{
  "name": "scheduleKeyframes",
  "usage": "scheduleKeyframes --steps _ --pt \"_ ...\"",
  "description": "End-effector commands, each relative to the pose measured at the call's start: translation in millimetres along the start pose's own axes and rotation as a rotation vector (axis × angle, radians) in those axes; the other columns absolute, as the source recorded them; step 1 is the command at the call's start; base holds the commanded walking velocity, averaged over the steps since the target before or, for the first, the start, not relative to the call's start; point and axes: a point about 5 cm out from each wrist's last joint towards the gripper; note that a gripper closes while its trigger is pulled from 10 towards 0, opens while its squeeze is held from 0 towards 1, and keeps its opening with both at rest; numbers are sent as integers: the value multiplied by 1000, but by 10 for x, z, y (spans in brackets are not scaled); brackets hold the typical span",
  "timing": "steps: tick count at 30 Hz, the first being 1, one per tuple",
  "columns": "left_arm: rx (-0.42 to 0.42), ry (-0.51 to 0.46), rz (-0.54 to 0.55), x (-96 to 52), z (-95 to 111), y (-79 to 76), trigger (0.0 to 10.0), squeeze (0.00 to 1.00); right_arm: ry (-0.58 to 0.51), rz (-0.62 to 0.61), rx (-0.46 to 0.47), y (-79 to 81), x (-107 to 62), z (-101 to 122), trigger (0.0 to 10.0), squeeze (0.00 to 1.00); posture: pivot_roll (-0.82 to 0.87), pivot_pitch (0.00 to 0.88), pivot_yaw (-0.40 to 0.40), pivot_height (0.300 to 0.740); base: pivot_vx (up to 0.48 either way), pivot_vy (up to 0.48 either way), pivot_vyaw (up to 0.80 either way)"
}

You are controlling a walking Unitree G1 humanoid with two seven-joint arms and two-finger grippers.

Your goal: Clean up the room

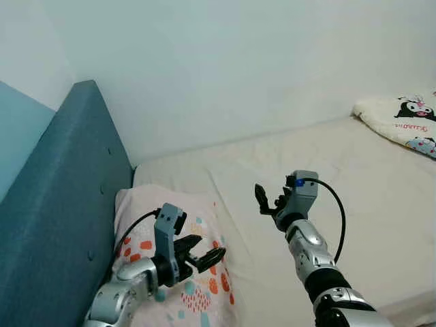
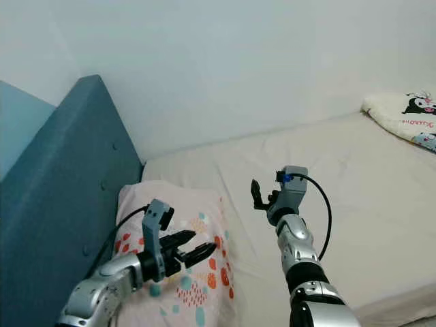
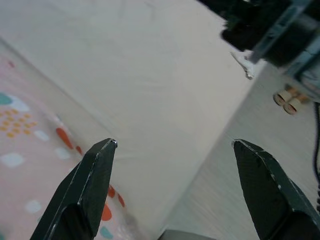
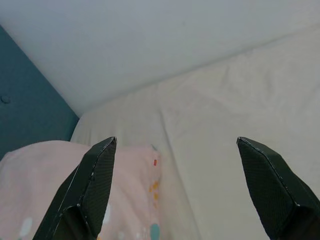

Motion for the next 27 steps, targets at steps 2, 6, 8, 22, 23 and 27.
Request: scheduleKeyframes --steps 2,6,8,22,23,27 --pt "0 13 110 -8 -53 156 10000 0 31 17 2 46 5 -54 10000 0 -184 0 29 740 -480 0 0" --pt "10 17 150 -3 -52 225 10000 0 32 21 1 59 9 -55 10000 0 -187 0 31 740 -480 0 0" --pt "20 15 158 -1 -39 240 10000 0 32 22 0 63 11 -53 10000 0 -187 0 31 740 -375 0 0" --pt "233 53 186 21 -155 229 10000 0 32 17 2 49 7 -53 10000 0 -189 0 31 740 -27 -34 0" --pt "229 49 182 35 -157 201 10000 0 31 16 2 43 7 -50 10000 0 -188 0 29 740 0 -480 0" --pt "219 46 177 55 -164 170 10000 0 30 15 1 38 6 -46 10000 0 -188 0 29 740 0 -480 0"
Point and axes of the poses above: a point about 5 cm out from each wrist's last joint towards the gripper, its own x axis pointing out of the wrist towards the gripper, its own z axis along the axis of the wrist's last joint, y = z × x, and after that the axes turned 4 degrees about x, right-handed
